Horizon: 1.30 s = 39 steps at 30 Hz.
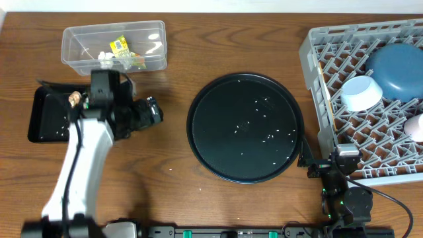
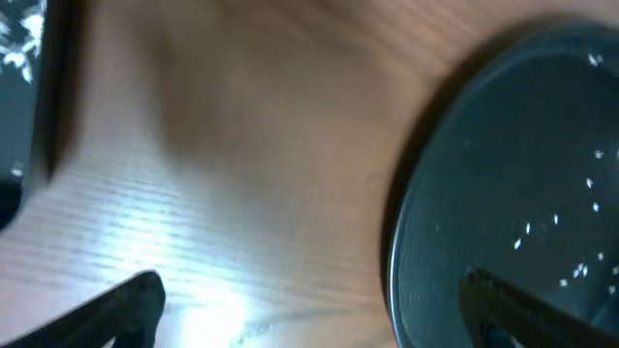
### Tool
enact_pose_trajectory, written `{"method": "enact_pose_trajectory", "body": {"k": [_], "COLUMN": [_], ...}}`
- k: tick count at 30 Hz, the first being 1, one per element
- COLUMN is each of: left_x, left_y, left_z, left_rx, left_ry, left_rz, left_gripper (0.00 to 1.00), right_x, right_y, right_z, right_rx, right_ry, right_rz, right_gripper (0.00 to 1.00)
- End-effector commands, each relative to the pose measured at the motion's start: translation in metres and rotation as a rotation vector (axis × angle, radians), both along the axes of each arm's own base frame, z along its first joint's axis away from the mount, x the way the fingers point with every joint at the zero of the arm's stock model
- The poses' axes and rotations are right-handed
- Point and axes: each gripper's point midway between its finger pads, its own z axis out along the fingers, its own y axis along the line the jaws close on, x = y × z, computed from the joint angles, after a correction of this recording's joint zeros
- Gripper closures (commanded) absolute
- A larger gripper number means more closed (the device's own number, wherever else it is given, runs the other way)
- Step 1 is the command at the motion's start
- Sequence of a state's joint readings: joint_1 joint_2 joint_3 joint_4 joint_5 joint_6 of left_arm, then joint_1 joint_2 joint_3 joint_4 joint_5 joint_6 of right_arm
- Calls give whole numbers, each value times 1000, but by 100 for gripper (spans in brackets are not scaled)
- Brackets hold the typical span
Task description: Sort waste into correct bins and load items into the dishwasher rack
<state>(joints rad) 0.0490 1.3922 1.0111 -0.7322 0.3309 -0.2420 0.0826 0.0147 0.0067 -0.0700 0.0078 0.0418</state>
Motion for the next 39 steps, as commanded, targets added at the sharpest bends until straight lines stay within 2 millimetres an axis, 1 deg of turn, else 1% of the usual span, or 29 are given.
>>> {"method": "enact_pose_trajectory", "body": {"k": [1,7,10,13,15,18,24,28,29,31,33,39], "left_x": [-15,-48,-70,-87,-87,-86,-82,-77,-75,-70,-68,-67], "left_y": [-5,2,4,3,8,8,9,9,9,11,14,23], "left_z": [-2,-20,-28,-33,-29,-22,-21,-21,-17,2,14,33], "left_rx": [29,81,97,99,127,140,148,155,157,170,199,244], "left_ry": [-100,-274,-322,-352,-401,-465,-624,-774,-825,-929,-994,-1100], "left_rz": [-66,-41,-32,-31,-12,-20,-9,0,4,12,15,54], "left_gripper": [2,2,2,2,2,2,2,2,2,2,2,2], "right_x": [0,0,0,0,0,0,0,0,0,0,0,0], "right_y": [-5,-5,-5,-5,-5,-5,-5,-5,-5,-5,-5,-5], "right_z": [0,0,0,0,0,0,0,0,0,0,0,0], "right_rx": [13,13,13,13,13,13,13,13,13,13,13,13], "right_ry": [-3,-3,-3,-3,-3,-3,-3,-3,-2,-1,-1,-1], "right_rz": [-21,-21,-21,-21,-21,-21,-21,-21,-21,-21,-21,-21], "right_gripper": [1,1,1,1,1,1,1,1,1,1,1,1]}}
